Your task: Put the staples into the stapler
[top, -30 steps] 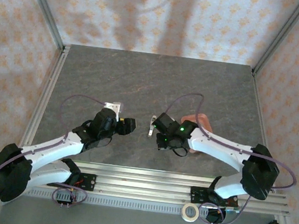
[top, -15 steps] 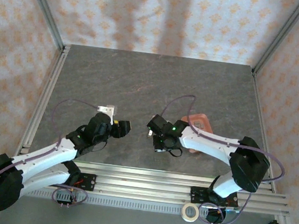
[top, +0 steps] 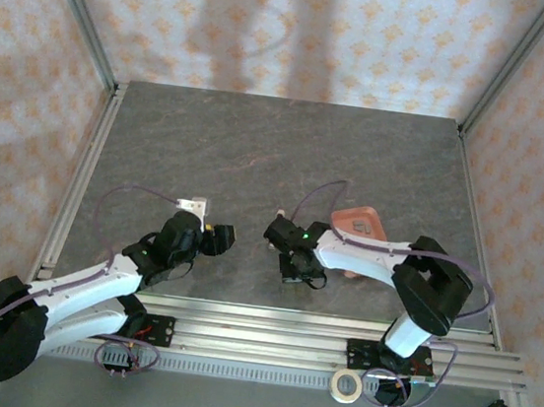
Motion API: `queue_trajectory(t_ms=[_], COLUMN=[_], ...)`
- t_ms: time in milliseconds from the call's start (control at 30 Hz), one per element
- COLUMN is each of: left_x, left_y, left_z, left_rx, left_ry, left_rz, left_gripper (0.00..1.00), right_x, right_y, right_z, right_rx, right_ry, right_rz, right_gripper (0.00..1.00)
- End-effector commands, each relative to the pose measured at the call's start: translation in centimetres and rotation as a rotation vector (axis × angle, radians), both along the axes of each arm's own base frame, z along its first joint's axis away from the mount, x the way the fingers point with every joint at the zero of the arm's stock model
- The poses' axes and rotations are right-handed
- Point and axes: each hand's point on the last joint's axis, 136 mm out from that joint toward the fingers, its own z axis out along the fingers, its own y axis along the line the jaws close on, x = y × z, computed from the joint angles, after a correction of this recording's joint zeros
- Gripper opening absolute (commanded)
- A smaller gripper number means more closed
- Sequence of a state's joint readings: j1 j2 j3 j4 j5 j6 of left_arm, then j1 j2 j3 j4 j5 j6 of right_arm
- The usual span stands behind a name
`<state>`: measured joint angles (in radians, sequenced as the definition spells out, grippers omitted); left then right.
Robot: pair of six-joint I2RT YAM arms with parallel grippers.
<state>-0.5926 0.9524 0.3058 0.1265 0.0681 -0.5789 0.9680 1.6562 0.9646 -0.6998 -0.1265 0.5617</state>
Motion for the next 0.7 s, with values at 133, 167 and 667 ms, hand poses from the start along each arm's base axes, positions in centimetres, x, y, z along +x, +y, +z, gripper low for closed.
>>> queue_trajectory(t_ms=[133, 167, 667], left_x=[1.4, 1.4, 1.8], left_y=[0.0, -0.1, -0.8], left_z=[0.8, 0.8, 0.1], left_rx=[-0.001, -0.004, -0.011], left_ry=[-0.041, -0.042, -0.021], left_rz=[0.024, 0.021, 0.0], left_gripper=[0.72, 0.72, 0.72], right_x=[0.5, 0.4, 0.9], right_y=[0.1, 0.1, 0.0], right_z=[-0.3, -0.3, 1.5], right_rx=[-0.048, -0.053, -0.043], right_ry=[0.0, 0.003, 0.082], right_rz=[-0.007, -0.005, -0.078], right_gripper=[0.16, 0.2, 0.32])
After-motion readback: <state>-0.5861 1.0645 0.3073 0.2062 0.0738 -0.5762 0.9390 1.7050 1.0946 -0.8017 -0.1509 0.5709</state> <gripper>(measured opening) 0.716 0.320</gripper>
